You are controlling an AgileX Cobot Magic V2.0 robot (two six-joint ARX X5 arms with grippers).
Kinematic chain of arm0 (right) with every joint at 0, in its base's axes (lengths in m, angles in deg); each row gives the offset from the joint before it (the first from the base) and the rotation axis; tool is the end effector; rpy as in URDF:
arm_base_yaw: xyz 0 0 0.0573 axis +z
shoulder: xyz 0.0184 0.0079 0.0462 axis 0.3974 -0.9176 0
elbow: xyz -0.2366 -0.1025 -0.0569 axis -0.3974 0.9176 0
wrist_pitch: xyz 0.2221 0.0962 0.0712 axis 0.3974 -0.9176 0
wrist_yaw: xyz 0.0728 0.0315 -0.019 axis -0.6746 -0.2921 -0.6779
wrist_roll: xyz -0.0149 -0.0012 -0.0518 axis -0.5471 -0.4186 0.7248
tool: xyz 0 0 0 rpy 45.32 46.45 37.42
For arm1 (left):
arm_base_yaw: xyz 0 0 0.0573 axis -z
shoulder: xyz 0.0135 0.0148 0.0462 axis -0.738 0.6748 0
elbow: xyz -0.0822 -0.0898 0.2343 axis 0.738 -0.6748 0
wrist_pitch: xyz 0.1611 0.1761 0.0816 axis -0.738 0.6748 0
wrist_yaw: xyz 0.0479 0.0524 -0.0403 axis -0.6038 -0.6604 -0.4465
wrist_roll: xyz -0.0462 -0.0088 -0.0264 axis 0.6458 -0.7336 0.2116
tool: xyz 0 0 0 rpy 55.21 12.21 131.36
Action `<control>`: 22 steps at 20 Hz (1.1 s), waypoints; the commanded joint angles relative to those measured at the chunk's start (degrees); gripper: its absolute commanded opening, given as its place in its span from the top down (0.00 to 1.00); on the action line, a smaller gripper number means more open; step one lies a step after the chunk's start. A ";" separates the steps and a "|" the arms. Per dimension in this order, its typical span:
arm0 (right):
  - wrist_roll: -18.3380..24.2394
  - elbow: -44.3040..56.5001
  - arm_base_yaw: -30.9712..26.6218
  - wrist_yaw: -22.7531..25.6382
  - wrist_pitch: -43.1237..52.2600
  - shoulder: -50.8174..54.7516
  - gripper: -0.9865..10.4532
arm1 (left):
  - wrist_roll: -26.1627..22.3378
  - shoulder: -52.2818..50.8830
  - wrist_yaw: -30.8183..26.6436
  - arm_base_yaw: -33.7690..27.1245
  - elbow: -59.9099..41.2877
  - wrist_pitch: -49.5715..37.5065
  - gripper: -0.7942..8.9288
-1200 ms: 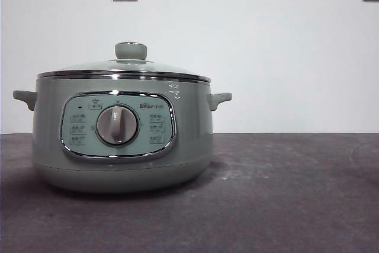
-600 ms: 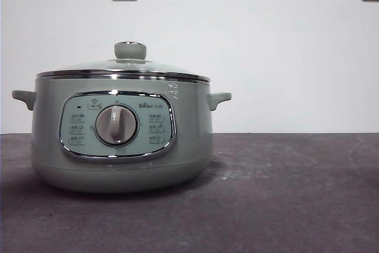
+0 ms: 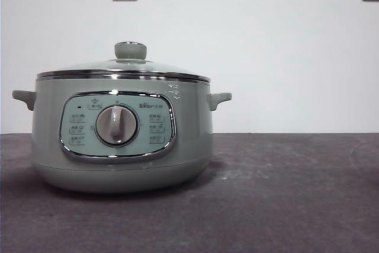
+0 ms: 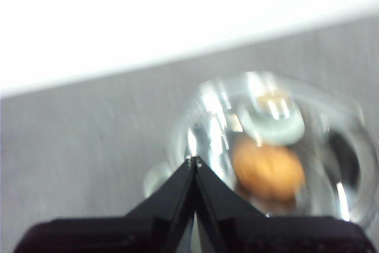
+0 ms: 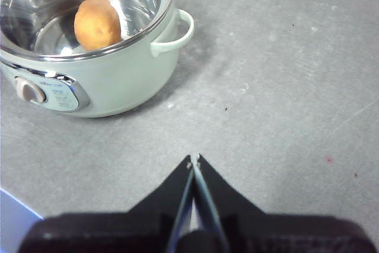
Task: Pick up the potato,open the lid,put the potato in the pot,close the lid
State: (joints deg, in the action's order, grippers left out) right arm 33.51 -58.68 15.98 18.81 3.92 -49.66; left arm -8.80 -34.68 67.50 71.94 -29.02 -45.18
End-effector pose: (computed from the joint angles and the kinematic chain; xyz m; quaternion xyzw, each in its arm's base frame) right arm 0.0934 0.0706 0.3170 -0.1090 0.2727 0.2451 0.9240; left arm 0.1022 -0.0413 0.3106 0.0417 0.1041 -0.1356 0.9844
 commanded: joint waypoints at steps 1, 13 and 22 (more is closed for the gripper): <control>-0.50 0.04 0.04 0.15 0.33 0.11 0.91 | -1.57 -3.87 4.85 -6.88 -6.10 -5.18 0.92; -0.50 0.04 0.04 0.15 0.33 0.11 0.91 | -1.81 -24.46 7.80 -20.39 -36.35 -14.82 0.92; -0.48 0.04 0.04 0.15 0.33 0.11 0.91 | -1.62 -27.76 8.90 -20.37 -38.45 -12.70 0.92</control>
State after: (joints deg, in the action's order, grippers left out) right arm 33.51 -58.68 15.98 18.81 3.92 -49.66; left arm -10.07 -62.27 75.94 51.73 -66.62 -57.94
